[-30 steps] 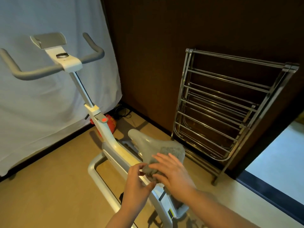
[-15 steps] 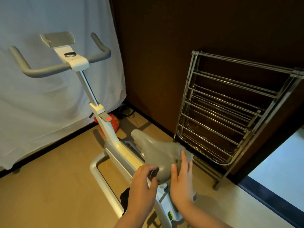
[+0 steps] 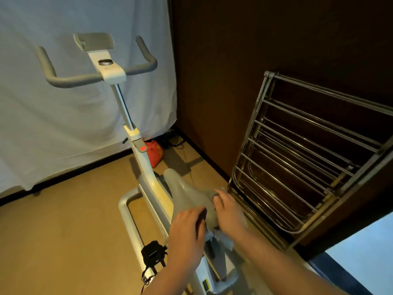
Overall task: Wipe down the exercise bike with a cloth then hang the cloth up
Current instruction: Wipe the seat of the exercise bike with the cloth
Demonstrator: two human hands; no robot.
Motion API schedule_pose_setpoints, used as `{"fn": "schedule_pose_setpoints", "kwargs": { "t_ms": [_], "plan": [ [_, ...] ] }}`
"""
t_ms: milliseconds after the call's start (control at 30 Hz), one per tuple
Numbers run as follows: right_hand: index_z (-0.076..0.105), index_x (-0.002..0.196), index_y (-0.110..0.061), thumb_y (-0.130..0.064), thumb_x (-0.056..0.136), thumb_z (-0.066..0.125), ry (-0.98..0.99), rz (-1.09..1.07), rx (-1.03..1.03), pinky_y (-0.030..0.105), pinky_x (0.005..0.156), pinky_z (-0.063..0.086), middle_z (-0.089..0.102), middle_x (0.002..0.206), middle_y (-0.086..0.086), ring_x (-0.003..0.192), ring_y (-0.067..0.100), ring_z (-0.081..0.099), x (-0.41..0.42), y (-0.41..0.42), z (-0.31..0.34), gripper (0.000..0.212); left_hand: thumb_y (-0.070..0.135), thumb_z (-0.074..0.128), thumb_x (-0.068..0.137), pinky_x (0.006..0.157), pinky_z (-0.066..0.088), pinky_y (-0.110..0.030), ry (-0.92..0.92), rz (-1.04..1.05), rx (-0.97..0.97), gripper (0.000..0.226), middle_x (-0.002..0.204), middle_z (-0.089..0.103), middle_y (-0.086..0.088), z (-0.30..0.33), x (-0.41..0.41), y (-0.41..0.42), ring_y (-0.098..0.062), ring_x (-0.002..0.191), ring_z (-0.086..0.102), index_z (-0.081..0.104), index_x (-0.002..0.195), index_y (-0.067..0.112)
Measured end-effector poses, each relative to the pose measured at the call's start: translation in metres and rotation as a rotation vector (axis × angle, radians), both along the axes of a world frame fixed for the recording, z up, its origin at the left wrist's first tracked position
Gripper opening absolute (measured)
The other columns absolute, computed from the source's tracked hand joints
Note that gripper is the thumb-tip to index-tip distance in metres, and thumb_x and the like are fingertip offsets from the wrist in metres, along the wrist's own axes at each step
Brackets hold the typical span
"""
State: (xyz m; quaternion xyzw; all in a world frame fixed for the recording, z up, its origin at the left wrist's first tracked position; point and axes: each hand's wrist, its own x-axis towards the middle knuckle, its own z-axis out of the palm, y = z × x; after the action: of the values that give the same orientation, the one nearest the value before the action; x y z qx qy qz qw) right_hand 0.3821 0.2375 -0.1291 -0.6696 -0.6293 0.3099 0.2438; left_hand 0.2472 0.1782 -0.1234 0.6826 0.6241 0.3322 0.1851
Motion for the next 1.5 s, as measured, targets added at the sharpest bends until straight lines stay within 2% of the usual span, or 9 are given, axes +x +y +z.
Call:
{"fn": "schedule_pose_setpoints", "kwargs": {
  "t_ms": [200,367,567,700,867,1000,1167,1300,1500],
  "plan": [
    [0.005,0.155,-0.033,-0.036,0.106,0.022,-0.397,0.316,0.016,0.037,0.118,0.019,0.000,0.163,0.006,0.149,0.023,0.002,-0.003,-0.021,0.020,0.051,0.030,0.056,0.091,0.079,0.040,-0.021,0.101,0.219,-0.018,0.019,0.093,0.052,0.025,0.009,0.013,0.020,-0.002,0.095,0.050,0.067,0.104,0.037],
    [0.035,0.146,-0.028,-0.035,0.105,0.025,-0.053,0.244,-0.181,0.042,0.105,0.041,0.043,0.146,0.005,0.129,0.023,0.044,0.012,0.041,0.004,0.043,0.044,0.052,0.092,0.072,0.029,-0.023,0.276,0.353,-0.024,0.025,0.090,0.040,0.019,0.000,0.035,0.020,0.000,0.087,0.033,0.062,0.115,0.043],
    [0.027,0.145,-0.038,-0.045,0.099,0.015,-0.063,0.315,0.080,0.032,0.104,0.040,0.030,0.149,-0.005,0.133,0.012,0.032,0.021,-0.001,-0.014,0.048,0.033,0.060,0.085,0.071,0.032,-0.031,0.285,0.543,0.032,0.011,0.087,0.045,0.013,-0.015,0.052,0.026,-0.009,0.083,0.038,0.065,0.094,0.036],
    [0.046,0.130,-0.027,-0.037,0.104,0.025,0.150,0.218,-0.189,0.039,0.087,0.047,0.056,0.125,0.004,0.099,0.018,0.054,0.020,0.049,-0.013,0.035,0.036,0.044,0.084,0.068,0.034,-0.033,0.434,0.586,0.050,0.016,0.087,0.051,0.005,-0.016,0.060,0.027,-0.018,0.083,0.045,0.057,0.091,0.030],
    [0.040,0.138,-0.027,-0.038,0.102,0.031,0.133,0.313,-0.013,0.040,0.097,0.045,0.041,0.141,-0.001,0.119,0.018,0.048,0.025,0.017,-0.012,0.039,0.036,0.037,0.081,0.067,0.024,-0.029,0.468,0.530,0.025,0.013,0.081,0.043,0.007,-0.007,0.057,0.039,-0.016,0.076,0.039,0.044,0.080,0.025],
    [0.056,0.116,-0.022,-0.036,0.101,0.034,0.269,0.216,-0.278,0.048,0.090,0.048,0.063,0.110,0.005,0.096,0.021,0.058,0.024,0.059,-0.017,0.030,0.033,0.038,0.081,0.067,0.027,-0.028,0.465,0.456,0.059,0.008,0.081,0.034,0.009,-0.004,0.056,0.049,-0.012,0.073,0.032,0.034,0.081,0.026],
    [0.033,0.142,-0.032,-0.041,0.100,0.037,0.349,0.099,-0.116,0.045,0.096,0.047,0.038,0.133,-0.010,0.117,0.014,0.047,0.020,-0.010,-0.010,0.043,0.034,0.037,0.083,0.071,0.027,-0.026,0.409,0.426,0.039,0.005,0.085,0.038,0.012,-0.009,0.053,0.048,-0.009,0.078,0.034,0.035,0.084,0.030],
    [0.056,0.126,-0.025,-0.039,0.100,0.040,0.454,-0.014,-0.254,0.049,0.091,0.050,0.064,0.115,0.001,0.101,0.019,0.061,0.019,0.038,-0.023,0.034,0.036,0.034,0.087,0.074,0.021,-0.025,0.382,0.408,0.023,0.009,0.090,0.035,0.014,-0.009,0.050,0.045,-0.005,0.083,0.025,0.041,0.088,0.031],
    [0.037,0.141,-0.031,-0.048,0.100,0.025,0.013,0.338,-0.039,0.044,0.102,0.045,0.042,0.143,-0.003,0.127,0.016,0.046,0.022,0.018,-0.012,0.047,0.033,0.041,0.087,0.078,0.021,-0.015,0.149,0.417,0.073,0.011,0.091,0.047,0.018,-0.009,0.048,0.042,0.002,0.087,0.034,0.052,0.085,0.032]
  ]
}}
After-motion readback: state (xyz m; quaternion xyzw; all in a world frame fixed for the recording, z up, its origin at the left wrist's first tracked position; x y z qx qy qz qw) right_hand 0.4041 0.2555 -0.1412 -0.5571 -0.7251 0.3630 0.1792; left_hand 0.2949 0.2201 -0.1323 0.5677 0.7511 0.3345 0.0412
